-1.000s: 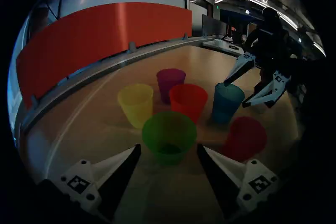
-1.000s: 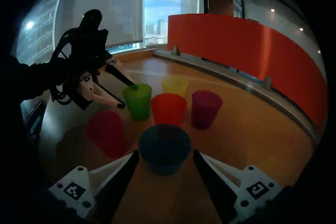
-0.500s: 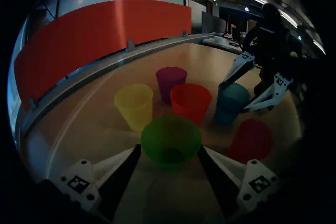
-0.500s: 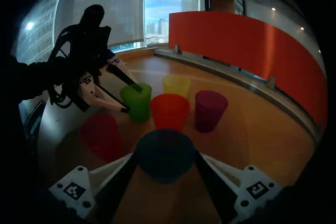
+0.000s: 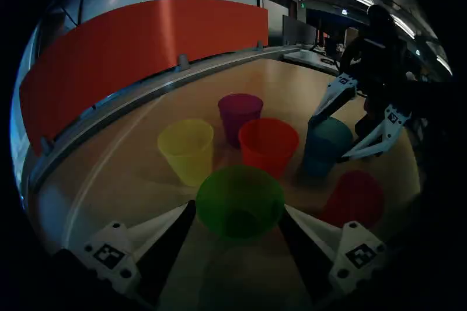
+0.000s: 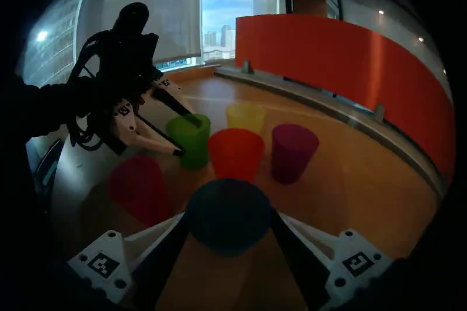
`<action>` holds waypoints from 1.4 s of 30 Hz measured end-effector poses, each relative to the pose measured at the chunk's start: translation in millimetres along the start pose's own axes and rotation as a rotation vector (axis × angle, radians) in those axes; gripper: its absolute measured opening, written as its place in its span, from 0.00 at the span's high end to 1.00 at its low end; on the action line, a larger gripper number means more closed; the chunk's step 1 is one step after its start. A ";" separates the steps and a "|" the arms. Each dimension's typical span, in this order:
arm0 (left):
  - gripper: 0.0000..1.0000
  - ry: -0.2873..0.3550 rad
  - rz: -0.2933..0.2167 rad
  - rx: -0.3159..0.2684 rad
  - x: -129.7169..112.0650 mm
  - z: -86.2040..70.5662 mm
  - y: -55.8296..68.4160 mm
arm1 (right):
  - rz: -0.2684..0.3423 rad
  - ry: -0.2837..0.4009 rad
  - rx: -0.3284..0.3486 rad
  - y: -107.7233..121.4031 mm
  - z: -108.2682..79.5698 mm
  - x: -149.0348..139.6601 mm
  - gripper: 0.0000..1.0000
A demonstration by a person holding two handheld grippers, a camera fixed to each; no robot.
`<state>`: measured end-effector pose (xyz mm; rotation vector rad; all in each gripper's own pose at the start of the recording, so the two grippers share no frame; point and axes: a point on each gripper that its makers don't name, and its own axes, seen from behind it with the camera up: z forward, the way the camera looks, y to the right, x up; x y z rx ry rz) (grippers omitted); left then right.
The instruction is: Pour water
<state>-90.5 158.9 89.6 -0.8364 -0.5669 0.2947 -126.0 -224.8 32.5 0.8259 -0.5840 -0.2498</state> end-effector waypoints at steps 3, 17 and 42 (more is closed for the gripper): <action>0.09 0.000 -0.003 0.002 0.8 0.6 -0.2 | -0.002 -0.002 0.002 0.0 -0.3 -0.8 0.01; 0.14 0.001 -0.008 -0.006 1.5 -0.2 2.6 | -0.006 0.002 0.006 -1.6 0.2 -0.9 0.09; 0.15 0.117 0.016 0.038 41.9 -59.1 20.0 | 0.003 0.134 -0.043 -9.4 -56.4 60.2 0.10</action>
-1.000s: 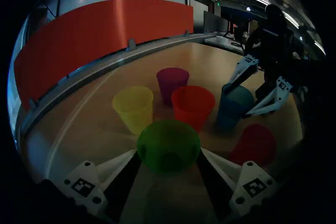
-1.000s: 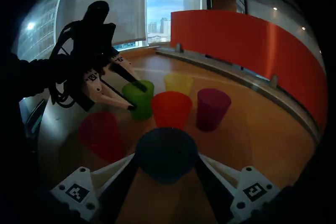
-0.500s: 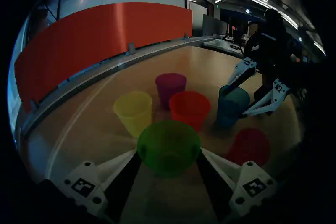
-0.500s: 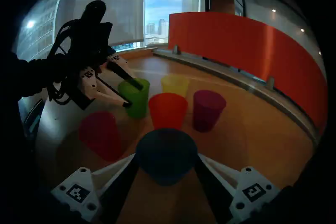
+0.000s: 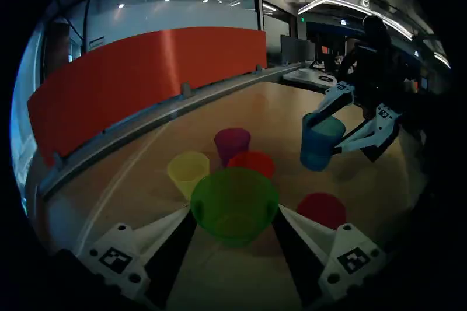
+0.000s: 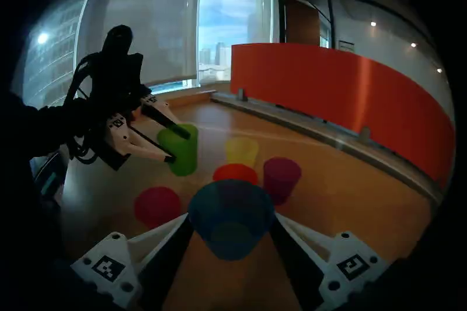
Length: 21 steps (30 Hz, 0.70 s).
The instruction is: Pour water
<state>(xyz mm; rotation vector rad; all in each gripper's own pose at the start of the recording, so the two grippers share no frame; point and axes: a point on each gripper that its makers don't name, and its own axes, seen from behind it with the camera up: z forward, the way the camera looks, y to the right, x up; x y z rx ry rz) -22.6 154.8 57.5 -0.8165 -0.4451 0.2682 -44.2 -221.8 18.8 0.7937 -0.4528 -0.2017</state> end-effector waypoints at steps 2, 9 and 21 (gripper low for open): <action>0.15 0.016 -0.002 0.005 6.0 -6.8 1.7 | -0.004 0.018 -0.003 -1.9 -6.5 9.9 0.10; 0.14 0.094 0.002 0.037 34.4 -34.7 5.3 | -0.004 0.081 -0.001 -12.8 -30.9 45.8 0.10; 0.15 0.243 -0.013 0.070 75.9 -78.8 16.7 | -0.010 0.189 -0.014 -24.4 -64.0 100.2 0.10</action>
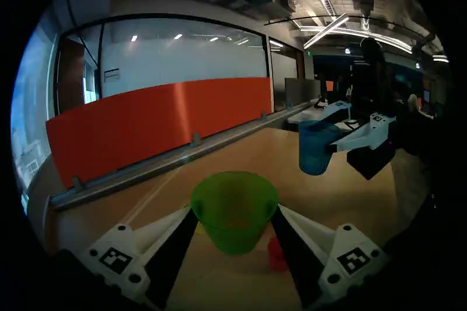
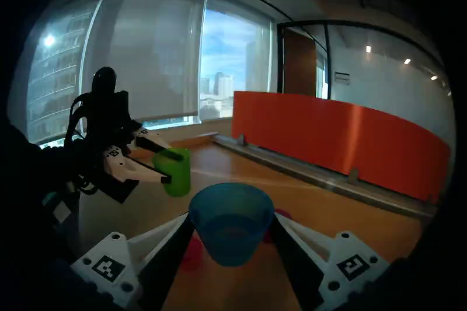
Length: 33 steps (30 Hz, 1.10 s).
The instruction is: Pour water
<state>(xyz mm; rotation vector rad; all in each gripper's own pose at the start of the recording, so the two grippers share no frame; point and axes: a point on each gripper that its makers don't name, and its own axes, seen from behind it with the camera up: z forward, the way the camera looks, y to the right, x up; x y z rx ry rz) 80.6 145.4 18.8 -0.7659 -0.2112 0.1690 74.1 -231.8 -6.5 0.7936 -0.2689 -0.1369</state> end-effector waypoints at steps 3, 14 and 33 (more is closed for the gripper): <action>0.15 0.034 -0.013 0.005 8.6 -6.4 2.8 | 0.006 0.017 -0.001 -1.6 -3.8 8.6 0.10; 0.15 0.144 -0.064 -0.013 37.3 -24.6 16.2 | -0.011 0.050 -0.004 -6.2 -12.4 24.0 0.10; 0.15 0.151 -0.047 -0.040 46.4 -27.9 27.5 | -0.036 0.093 -0.012 -5.8 -16.9 37.5 0.09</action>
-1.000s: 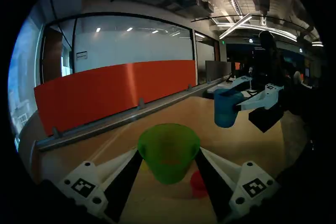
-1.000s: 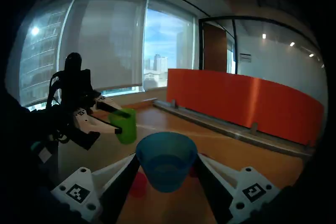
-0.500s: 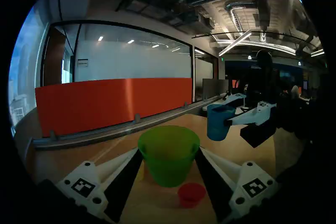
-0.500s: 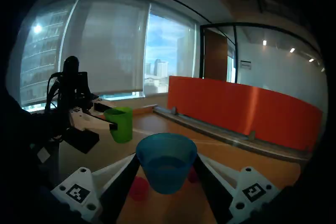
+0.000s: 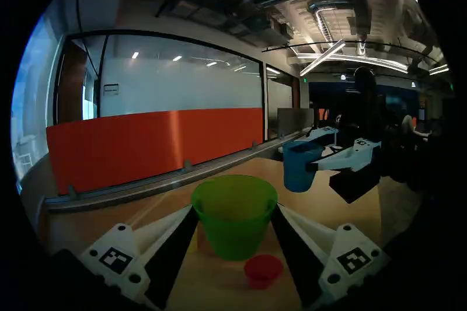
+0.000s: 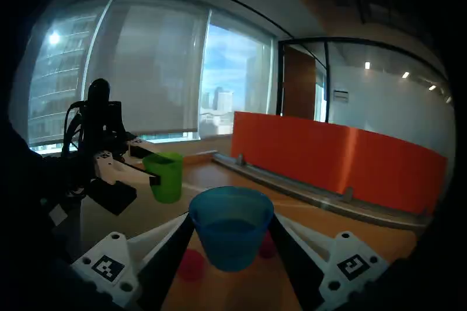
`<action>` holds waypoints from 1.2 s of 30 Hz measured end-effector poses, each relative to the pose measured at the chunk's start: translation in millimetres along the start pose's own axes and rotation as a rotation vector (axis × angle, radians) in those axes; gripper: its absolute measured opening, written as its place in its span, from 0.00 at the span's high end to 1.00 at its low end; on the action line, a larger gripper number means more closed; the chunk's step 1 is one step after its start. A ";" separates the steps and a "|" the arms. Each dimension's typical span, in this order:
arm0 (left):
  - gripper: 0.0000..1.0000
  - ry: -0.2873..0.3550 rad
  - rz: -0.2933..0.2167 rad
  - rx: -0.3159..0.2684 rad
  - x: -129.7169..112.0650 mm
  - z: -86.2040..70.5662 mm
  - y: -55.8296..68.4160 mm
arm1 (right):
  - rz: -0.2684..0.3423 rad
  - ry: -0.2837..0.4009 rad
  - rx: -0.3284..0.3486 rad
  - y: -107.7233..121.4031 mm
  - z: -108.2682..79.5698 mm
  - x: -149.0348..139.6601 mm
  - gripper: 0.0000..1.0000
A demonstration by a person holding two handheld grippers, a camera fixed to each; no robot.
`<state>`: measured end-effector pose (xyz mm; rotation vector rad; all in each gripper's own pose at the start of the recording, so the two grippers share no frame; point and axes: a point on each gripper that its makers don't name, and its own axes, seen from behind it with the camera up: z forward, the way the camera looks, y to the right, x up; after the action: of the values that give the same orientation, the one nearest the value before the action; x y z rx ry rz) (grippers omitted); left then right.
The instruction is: Pour water
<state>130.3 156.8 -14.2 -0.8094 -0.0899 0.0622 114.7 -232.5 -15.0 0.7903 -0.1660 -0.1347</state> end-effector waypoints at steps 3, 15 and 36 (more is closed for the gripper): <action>0.15 -0.001 0.001 -0.004 0.9 0.1 1.5 | 0.005 0.008 0.003 0.5 0.1 0.5 0.09; 0.15 -0.001 0.014 -0.010 4.1 0.0 2.9 | 0.022 0.029 0.015 1.8 1.8 5.0 0.09; 0.15 -0.023 0.025 -0.047 -9.7 2.8 21.9 | -0.124 0.026 0.022 3.6 5.3 25.8 0.09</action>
<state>119.9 173.0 -28.7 -0.8566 -0.1029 0.0931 139.1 -238.3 -6.3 0.8240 -0.0938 -0.2401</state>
